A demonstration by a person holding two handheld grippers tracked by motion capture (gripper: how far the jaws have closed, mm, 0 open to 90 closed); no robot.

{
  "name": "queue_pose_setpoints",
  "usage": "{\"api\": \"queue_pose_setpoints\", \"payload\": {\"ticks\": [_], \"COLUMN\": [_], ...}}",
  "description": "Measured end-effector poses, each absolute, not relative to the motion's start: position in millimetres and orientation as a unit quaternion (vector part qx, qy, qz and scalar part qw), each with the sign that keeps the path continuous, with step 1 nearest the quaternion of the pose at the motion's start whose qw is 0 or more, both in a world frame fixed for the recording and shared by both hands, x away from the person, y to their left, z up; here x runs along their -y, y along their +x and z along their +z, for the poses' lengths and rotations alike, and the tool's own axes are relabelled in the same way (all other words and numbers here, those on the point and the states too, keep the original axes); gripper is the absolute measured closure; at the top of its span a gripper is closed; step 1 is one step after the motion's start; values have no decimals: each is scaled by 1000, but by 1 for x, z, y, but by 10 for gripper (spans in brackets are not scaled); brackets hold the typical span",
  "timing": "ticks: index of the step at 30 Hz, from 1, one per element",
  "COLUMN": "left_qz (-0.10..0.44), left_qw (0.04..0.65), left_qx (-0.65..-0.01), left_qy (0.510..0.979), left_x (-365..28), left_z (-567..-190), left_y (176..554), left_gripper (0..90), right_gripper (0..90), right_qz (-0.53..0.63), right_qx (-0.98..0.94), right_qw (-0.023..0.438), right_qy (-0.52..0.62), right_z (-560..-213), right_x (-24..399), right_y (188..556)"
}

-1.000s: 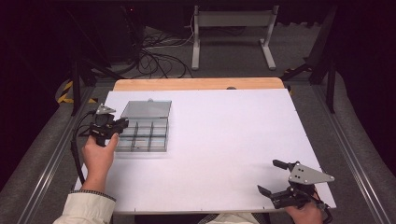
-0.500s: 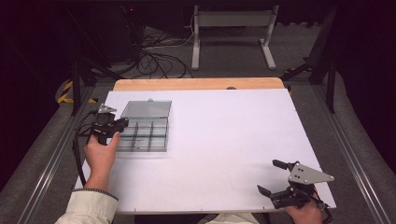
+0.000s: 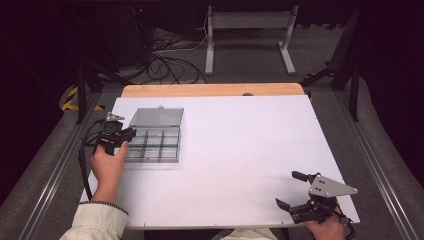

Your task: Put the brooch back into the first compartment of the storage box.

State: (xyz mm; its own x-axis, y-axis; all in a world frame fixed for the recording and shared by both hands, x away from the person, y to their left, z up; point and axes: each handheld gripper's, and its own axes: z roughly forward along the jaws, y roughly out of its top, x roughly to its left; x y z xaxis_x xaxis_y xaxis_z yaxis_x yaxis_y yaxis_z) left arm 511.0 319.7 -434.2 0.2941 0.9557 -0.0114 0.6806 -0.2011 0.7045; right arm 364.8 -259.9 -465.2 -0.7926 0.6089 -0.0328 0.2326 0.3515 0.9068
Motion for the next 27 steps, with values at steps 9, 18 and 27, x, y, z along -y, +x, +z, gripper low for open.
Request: {"api": "queue_pose_setpoints", "payload": {"ticks": [9,18,27], "left_qz": [217,218,219], "left_qw": [297,295,310], "left_qx": [-553,-553,-544], "left_qy": [747,748,748], "left_x": [-320,-320,-321], "left_z": [-440,-441,-435], "left_y": [514,514,508], "left_gripper": [774,731,630], "right_gripper": [6,6,6], "right_qz": [506,505,503], "right_qx": [-800,-800,-803], "right_qw": [186,187,185], "right_qy": [263,263,262], "right_z": [-465,-465,-466], "right_x": [260,260,259], "right_y": [365,365,365]}}
